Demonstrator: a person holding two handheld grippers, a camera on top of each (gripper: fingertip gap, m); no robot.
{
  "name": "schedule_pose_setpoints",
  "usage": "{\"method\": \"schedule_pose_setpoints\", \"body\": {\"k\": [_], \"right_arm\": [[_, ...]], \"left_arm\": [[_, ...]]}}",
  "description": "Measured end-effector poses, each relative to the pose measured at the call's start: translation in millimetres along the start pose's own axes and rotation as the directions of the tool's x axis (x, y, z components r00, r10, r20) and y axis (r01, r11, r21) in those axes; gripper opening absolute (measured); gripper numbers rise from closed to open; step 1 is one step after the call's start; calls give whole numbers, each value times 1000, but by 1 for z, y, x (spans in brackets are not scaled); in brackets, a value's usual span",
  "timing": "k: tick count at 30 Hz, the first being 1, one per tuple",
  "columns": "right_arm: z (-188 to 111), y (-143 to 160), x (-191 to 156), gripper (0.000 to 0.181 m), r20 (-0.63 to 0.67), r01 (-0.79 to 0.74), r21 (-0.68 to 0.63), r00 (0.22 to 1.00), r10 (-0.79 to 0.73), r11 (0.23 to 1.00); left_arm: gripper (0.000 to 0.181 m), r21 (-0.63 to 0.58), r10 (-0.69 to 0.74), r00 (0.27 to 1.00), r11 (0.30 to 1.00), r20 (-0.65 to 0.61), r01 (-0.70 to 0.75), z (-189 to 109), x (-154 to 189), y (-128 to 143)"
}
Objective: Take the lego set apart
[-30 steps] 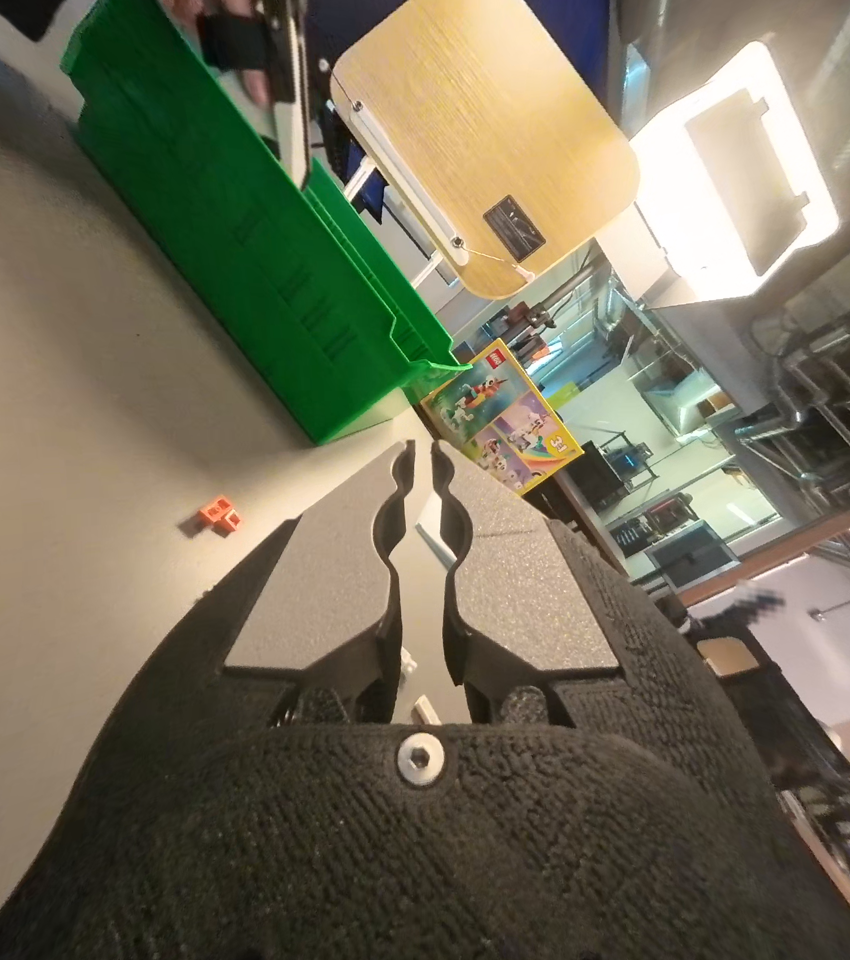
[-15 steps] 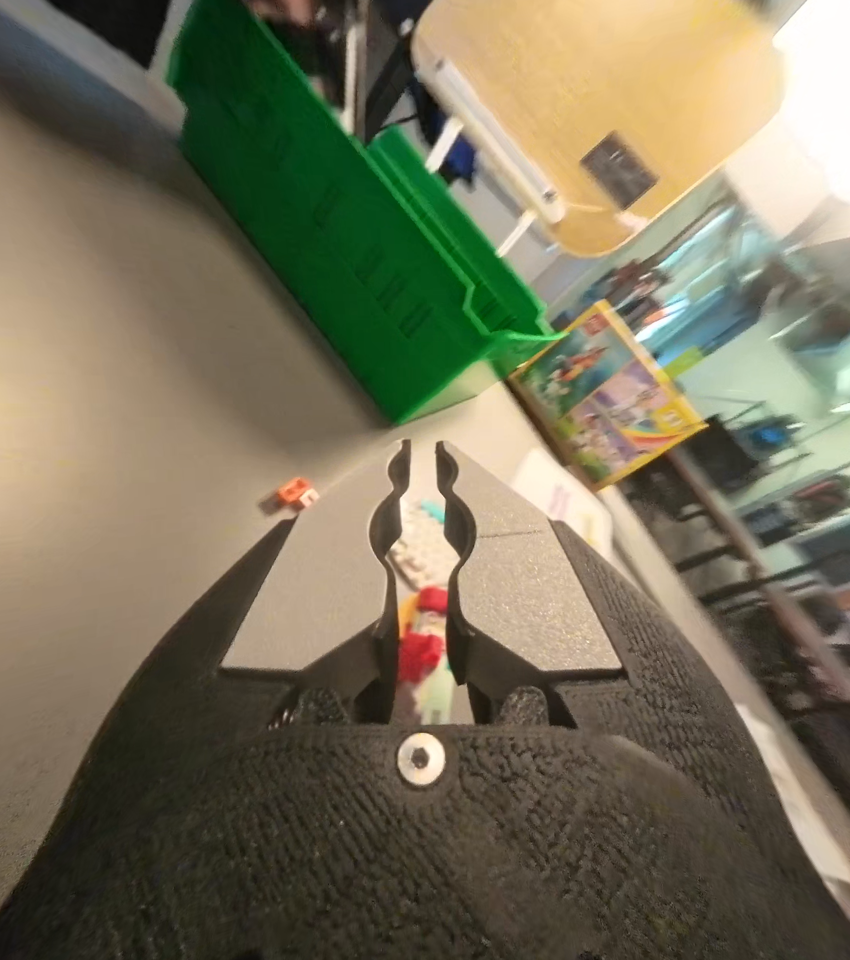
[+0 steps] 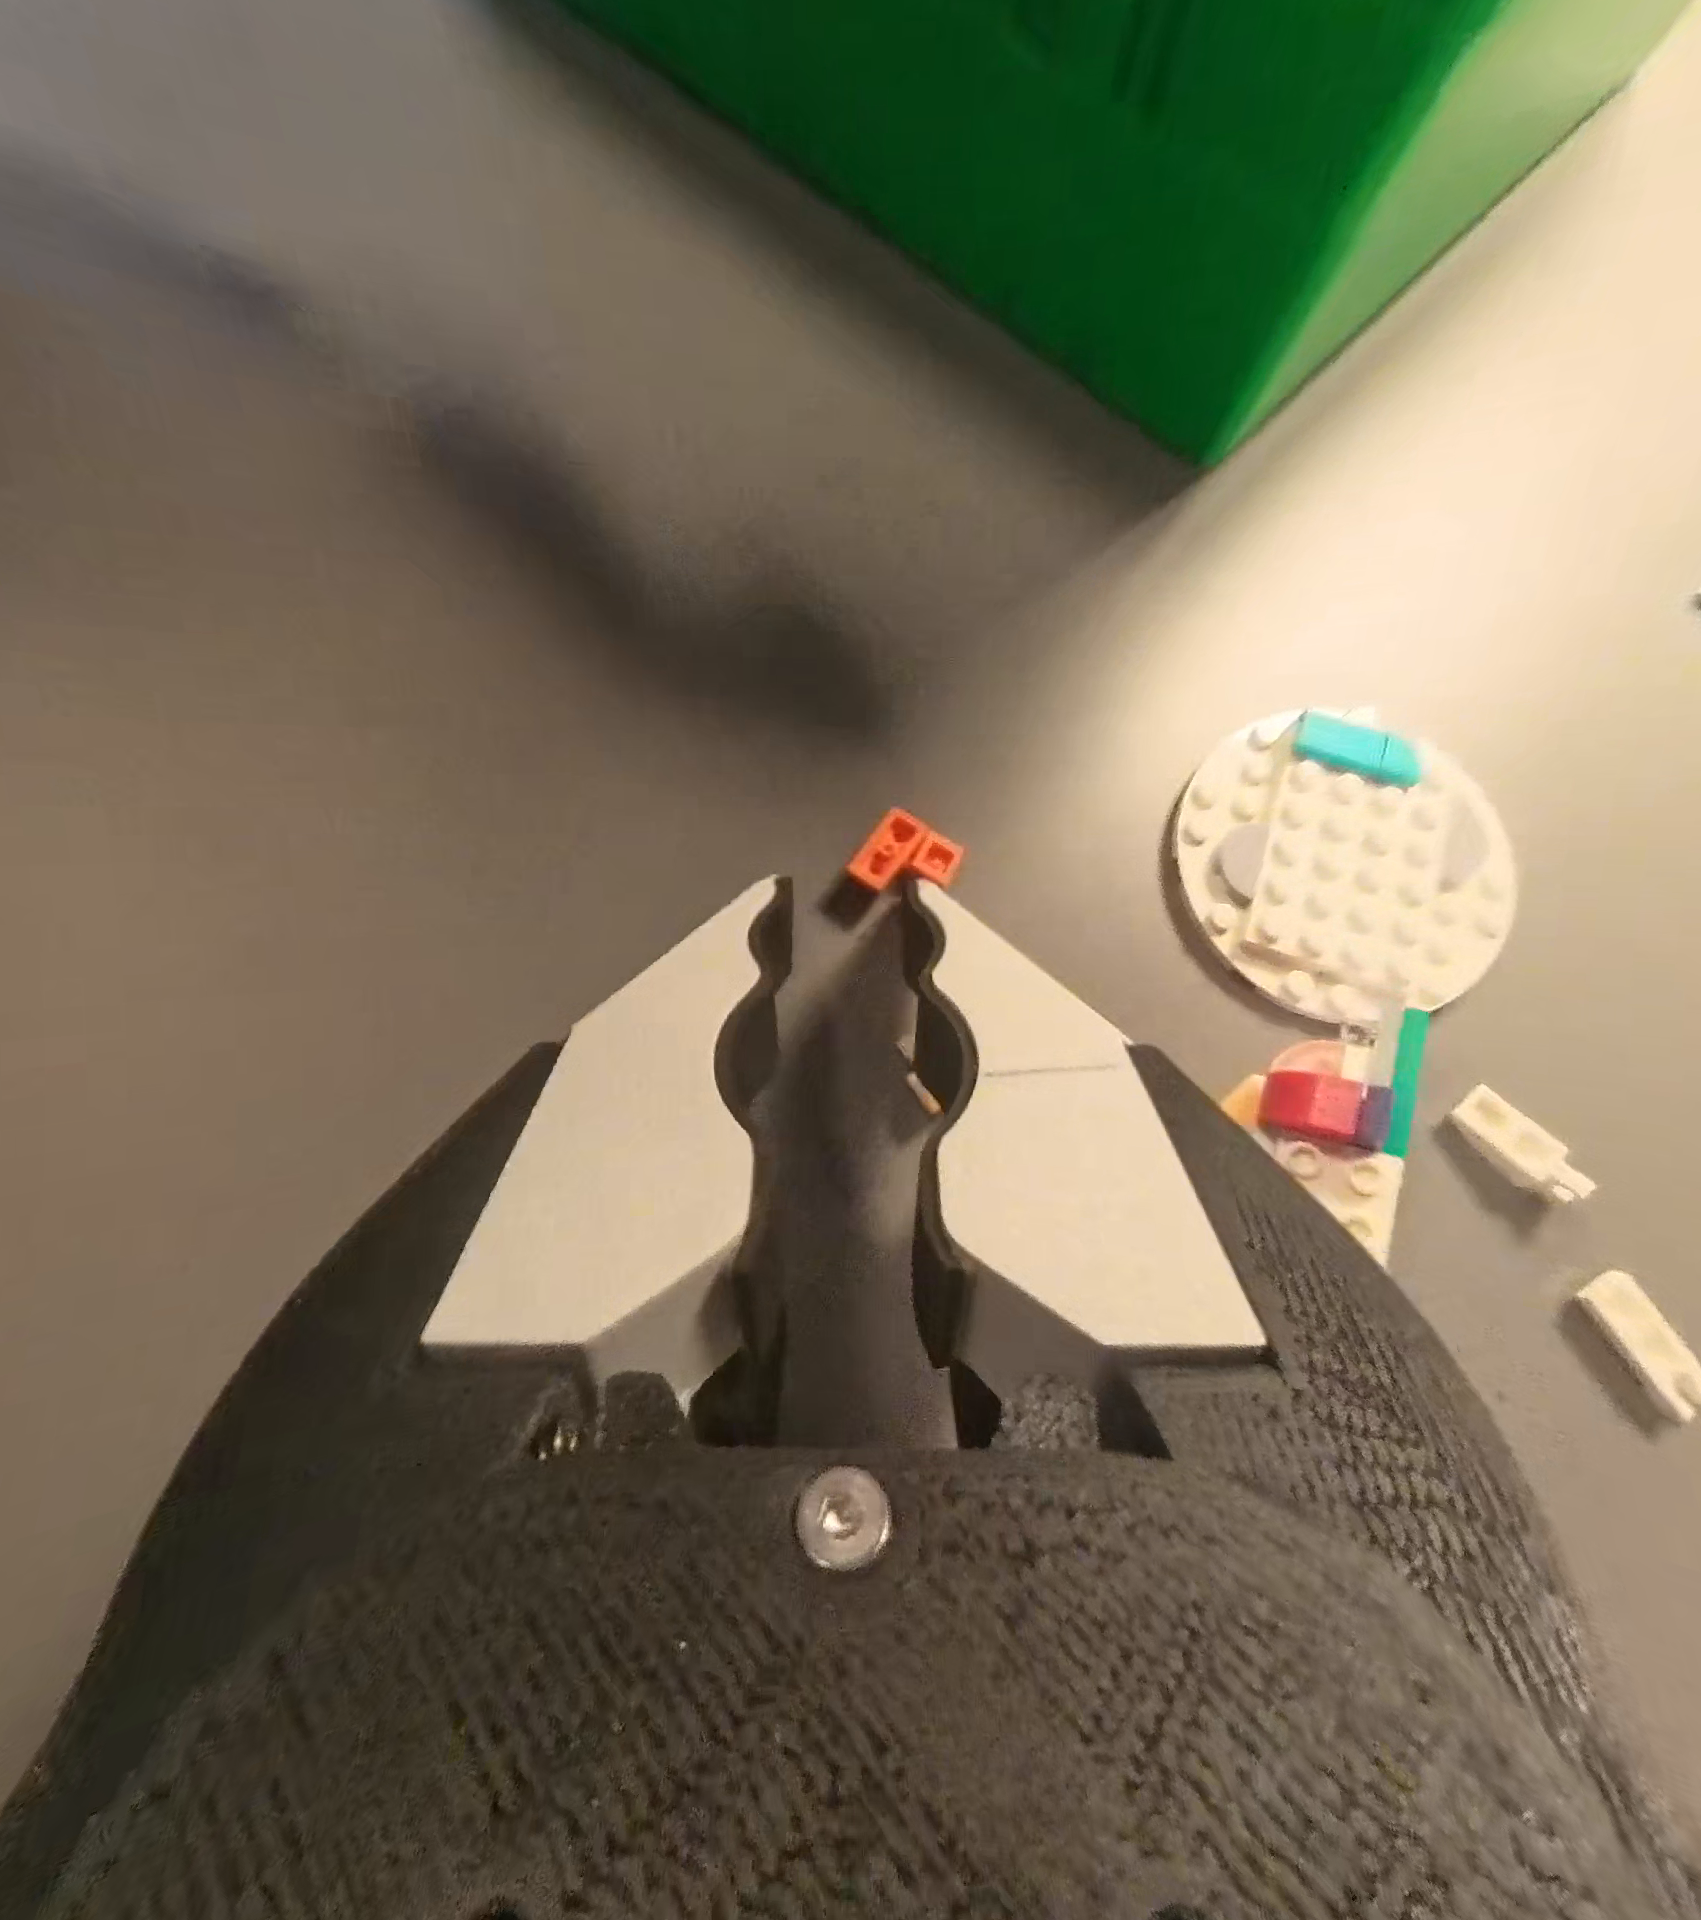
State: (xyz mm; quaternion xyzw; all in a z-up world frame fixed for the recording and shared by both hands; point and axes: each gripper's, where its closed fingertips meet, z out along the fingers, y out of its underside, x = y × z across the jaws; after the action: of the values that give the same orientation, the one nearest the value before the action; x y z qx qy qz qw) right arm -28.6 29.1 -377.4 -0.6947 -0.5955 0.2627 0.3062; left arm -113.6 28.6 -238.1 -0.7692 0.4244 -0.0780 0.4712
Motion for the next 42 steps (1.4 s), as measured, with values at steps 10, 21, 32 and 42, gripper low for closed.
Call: {"method": "schedule_pose_setpoints", "body": {"k": [10, 21, 32, 42], "right_arm": [[9, -9, 8, 6, -164, 57, 6, 985, -55, 998], [-9, -35, -25, 6, -430, 898, -58, 372, -823, 437], [-12, -38, -37, 6, -463, 947, -75, 246, -852, 314], [-10, -36, -41, 6, -450, 947, -51, 263, -854, 318]], "left_arm": [[15, 19, -126, 964, 991, -236, 134, 49, 54, 17], [18, -14, -165, 886, 984, -434, 177, 73, 84, 38], [13, -89, -262, 806, 963, -531, 254, 68, 93, 41], [10, -163, -302, 788, 953, -536, 255, 69, 95, 49]]}}
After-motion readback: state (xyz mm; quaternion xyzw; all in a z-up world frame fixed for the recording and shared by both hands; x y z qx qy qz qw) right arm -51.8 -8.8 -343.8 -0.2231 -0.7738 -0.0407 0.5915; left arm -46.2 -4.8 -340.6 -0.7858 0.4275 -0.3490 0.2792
